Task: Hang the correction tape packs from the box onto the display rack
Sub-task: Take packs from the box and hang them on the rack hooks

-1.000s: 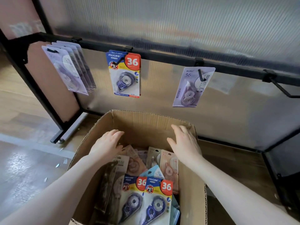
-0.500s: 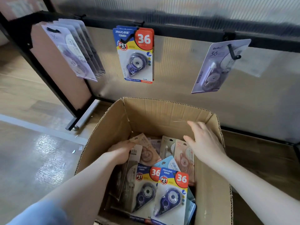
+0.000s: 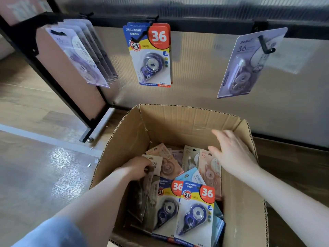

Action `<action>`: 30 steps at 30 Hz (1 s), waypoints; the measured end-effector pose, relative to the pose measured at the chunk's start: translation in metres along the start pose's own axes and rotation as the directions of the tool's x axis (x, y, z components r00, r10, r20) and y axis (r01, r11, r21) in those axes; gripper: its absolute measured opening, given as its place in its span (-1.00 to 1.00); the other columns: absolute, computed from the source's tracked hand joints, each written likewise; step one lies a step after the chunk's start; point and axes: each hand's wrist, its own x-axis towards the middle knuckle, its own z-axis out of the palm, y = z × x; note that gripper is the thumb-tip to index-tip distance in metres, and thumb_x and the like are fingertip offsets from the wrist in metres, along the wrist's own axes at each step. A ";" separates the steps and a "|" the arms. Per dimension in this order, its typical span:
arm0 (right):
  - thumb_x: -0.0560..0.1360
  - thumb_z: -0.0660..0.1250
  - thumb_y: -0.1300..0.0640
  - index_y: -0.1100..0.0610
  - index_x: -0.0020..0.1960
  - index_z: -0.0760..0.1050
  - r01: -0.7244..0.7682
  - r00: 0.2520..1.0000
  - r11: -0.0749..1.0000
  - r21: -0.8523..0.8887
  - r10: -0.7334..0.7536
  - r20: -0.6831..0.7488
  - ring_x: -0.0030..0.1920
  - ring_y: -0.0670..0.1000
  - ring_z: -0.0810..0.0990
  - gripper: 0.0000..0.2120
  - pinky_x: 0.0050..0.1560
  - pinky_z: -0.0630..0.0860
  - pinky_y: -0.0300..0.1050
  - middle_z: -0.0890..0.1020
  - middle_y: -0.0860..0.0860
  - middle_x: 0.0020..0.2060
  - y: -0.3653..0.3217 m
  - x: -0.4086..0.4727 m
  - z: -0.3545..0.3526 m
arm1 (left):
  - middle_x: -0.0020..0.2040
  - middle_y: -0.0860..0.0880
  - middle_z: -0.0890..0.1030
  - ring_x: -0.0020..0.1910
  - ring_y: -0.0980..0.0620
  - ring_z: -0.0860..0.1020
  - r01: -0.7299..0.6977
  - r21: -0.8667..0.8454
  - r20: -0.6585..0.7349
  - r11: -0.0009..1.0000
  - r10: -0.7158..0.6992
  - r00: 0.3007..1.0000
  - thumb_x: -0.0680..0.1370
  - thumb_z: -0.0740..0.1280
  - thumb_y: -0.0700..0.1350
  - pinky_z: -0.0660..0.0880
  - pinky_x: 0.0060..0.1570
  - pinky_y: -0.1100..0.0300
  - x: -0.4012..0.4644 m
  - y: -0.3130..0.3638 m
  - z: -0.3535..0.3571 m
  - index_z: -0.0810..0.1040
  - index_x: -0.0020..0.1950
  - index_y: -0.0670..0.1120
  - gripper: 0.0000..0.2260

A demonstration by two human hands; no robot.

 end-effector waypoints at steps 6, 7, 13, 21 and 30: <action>0.59 0.17 -0.01 0.05 0.48 0.15 -0.011 1.000 0.999 -0.040 0.012 0.019 0.37 0.09 0.31 -0.50 0.29 0.31 -0.05 0.30 0.08 0.38 -0.002 0.000 0.002 | 0.14 -0.03 0.56 0.04 -0.03 0.53 -0.102 0.103 -0.020 0.989 0.105 0.994 0.44 0.43 -0.09 0.52 0.00 0.12 -0.014 0.004 -0.018 0.59 0.12 -0.02 -0.74; 0.59 0.17 -0.01 0.04 0.48 0.15 -0.016 1.000 0.999 -0.044 0.017 0.023 0.37 0.09 0.31 -0.50 0.29 0.32 -0.05 0.30 0.07 0.39 -0.002 0.000 0.002 | 0.10 -0.01 0.57 0.01 -0.01 0.54 -0.115 0.101 -0.021 0.988 0.117 0.993 0.43 0.44 -0.08 0.53 -0.02 0.10 -0.017 0.005 -0.021 0.60 0.10 -0.02 -0.75; 0.59 0.15 -0.02 0.06 0.47 0.18 0.008 0.995 0.997 -0.083 0.000 0.104 0.35 0.09 0.34 -0.52 0.26 0.35 -0.02 0.34 0.09 0.37 -0.003 -0.002 0.006 | -0.10 0.02 0.57 -0.11 0.03 0.52 -0.191 0.100 -0.121 0.976 0.203 0.972 0.44 0.43 -0.01 0.49 -0.11 0.16 -0.035 0.015 -0.044 0.62 -0.03 -0.04 -0.83; 0.58 0.16 -0.01 0.08 0.33 0.36 0.199 0.900 0.953 -0.227 -0.086 0.427 0.21 0.06 0.47 -0.65 0.13 0.46 -0.06 0.47 0.06 0.24 -0.015 -0.010 0.028 | -0.17 0.08 0.56 -0.17 0.09 0.48 -0.251 0.028 -0.240 0.968 0.250 0.938 0.49 0.36 -0.05 0.43 -0.14 0.21 -0.067 0.021 -0.064 0.62 -0.09 0.02 -0.94; 0.55 0.23 0.00 0.10 0.20 0.42 0.237 0.803 0.926 -0.293 -0.017 0.596 -0.05 0.01 0.53 -0.72 -0.27 0.42 -0.21 0.53 0.06 0.11 -0.017 -0.008 0.060 | -0.18 0.10 0.56 -0.17 0.10 0.48 -0.268 0.041 -0.267 0.963 0.269 0.926 0.50 0.34 -0.05 0.41 -0.17 0.24 -0.072 0.007 -0.062 0.60 -0.12 0.01 -0.94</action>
